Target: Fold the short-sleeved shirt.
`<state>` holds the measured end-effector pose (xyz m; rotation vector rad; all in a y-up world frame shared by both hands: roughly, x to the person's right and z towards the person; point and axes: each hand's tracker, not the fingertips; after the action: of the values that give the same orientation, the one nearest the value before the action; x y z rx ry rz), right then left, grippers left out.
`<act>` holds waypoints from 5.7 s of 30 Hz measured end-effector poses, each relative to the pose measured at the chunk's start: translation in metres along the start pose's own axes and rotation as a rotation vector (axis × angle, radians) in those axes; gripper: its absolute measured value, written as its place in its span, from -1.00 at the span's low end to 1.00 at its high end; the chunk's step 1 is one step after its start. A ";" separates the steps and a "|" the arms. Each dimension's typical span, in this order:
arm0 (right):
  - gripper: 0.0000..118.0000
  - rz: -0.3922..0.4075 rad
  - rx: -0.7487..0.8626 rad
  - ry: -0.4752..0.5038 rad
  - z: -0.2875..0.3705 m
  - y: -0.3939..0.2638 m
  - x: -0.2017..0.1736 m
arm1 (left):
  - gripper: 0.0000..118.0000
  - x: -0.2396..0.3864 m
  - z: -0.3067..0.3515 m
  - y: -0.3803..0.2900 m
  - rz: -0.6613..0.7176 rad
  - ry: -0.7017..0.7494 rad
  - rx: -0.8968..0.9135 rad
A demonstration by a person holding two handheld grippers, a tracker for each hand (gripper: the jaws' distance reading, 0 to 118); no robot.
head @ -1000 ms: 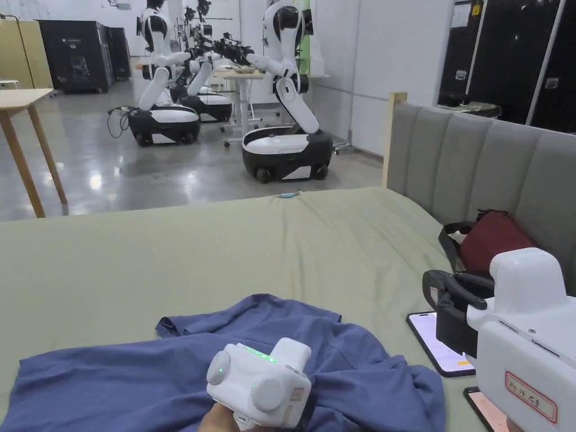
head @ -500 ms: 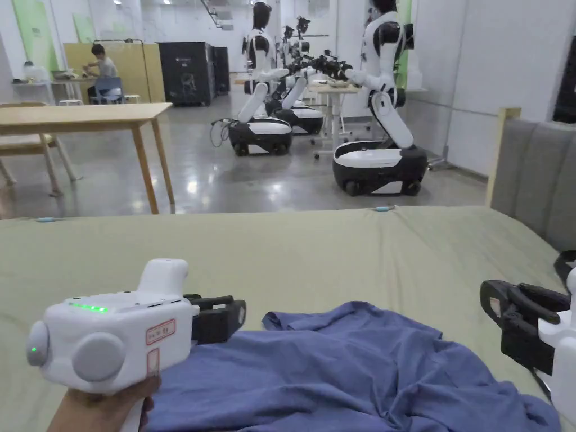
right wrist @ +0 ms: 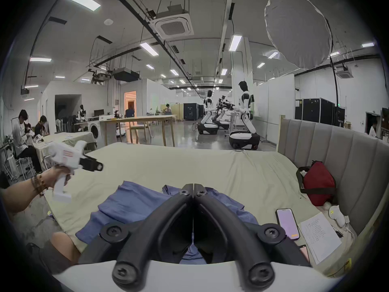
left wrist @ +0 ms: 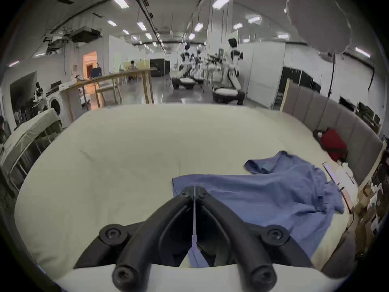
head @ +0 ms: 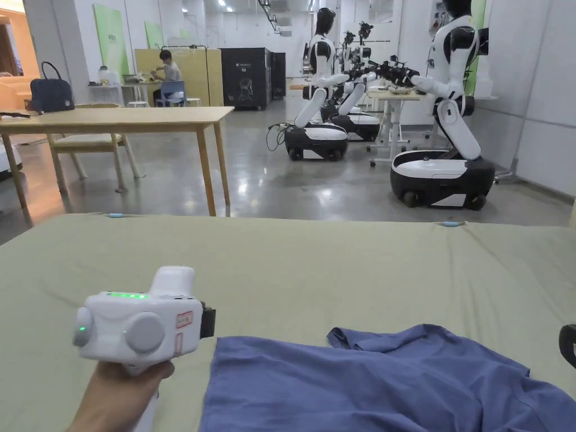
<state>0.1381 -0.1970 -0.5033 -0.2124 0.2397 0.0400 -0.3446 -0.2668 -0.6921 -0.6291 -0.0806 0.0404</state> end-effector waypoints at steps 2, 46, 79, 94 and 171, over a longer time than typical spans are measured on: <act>-0.99 -0.001 -0.025 0.002 -0.002 -0.003 0.002 | -1.00 -0.002 -0.044 0.004 0.012 -0.011 -0.076; -0.28 0.055 -0.813 -0.156 -0.064 -0.169 0.133 | -0.96 0.043 -0.059 -0.026 -0.072 -0.042 -0.132; -0.93 0.130 0.015 -0.095 -0.252 0.261 0.042 | -0.96 0.012 0.083 0.283 0.010 0.084 0.427; -0.93 0.078 -0.050 -0.081 -0.326 0.224 0.045 | -0.96 -0.017 -0.019 0.267 0.041 0.144 0.389; -0.99 0.007 -0.345 0.121 -0.011 -0.048 0.043 | -0.93 -0.068 0.083 -0.217 0.092 0.012 -0.033</act>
<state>0.1801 -0.2455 -0.5144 -0.5580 0.3537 0.0760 -0.4169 -0.3978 -0.5018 -0.6655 -0.0408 0.1243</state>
